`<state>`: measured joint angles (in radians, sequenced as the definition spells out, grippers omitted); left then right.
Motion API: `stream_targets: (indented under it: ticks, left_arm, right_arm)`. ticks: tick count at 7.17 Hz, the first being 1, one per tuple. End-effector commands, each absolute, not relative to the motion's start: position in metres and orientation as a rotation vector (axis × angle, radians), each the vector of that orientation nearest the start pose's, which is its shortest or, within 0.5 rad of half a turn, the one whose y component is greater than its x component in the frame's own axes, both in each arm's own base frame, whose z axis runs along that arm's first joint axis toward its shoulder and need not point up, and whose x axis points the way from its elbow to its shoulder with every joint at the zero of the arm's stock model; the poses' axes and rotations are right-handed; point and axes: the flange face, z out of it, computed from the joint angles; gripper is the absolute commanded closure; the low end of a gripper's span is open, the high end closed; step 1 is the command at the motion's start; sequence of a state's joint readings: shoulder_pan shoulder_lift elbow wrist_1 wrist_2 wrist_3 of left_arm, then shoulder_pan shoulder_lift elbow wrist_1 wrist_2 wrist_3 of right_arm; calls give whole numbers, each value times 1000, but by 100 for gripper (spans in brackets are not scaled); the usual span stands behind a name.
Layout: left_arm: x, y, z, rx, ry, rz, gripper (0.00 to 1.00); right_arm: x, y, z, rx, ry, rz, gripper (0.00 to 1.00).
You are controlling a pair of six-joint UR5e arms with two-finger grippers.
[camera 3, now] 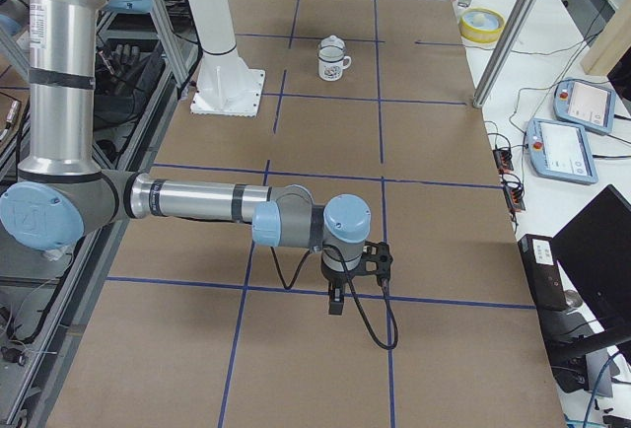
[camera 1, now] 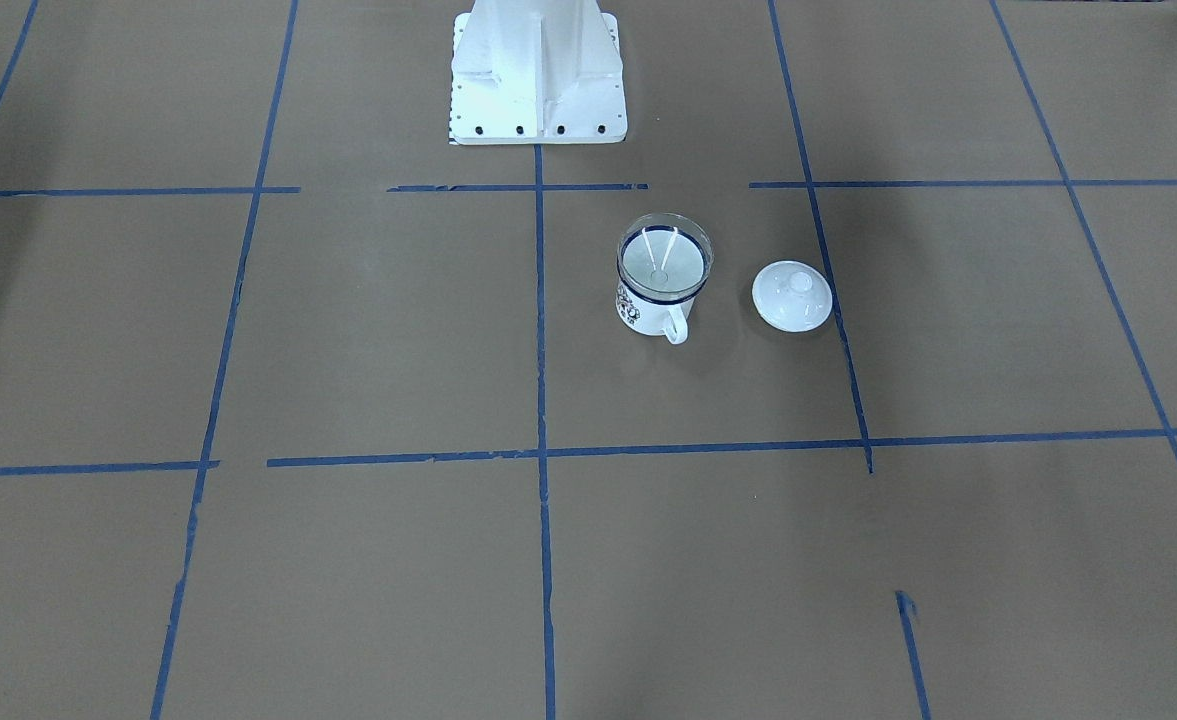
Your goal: Place funnel on cup
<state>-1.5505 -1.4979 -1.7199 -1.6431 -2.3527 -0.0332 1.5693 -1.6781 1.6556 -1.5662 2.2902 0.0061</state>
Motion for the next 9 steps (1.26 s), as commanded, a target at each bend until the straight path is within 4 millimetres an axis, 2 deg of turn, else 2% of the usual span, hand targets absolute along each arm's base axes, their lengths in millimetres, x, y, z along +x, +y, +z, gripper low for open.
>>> stream_targets:
  ticks: [1,3,6,8,9]
  left_arm:
    - [-74,-440,670,29,854,-15,0]
    - [-81,-440,663,50,850,-22,0]
    - [-80,-438,669,27,843,-29,0]
    - [-79,-445,653,65,844,-8,0]
    - [-79,-444,652,68,851,-8,0]
  right_arm:
    - [67,-445,671,-20,-719,11,0]
    - [67,-445,670,-19,-719,10,0]
    - [67,-445,670,-19,-719,10,0]
    - [67,-445,670,-19,-719,10,0]
    - [67,-445,670,-19,-719,10,0]
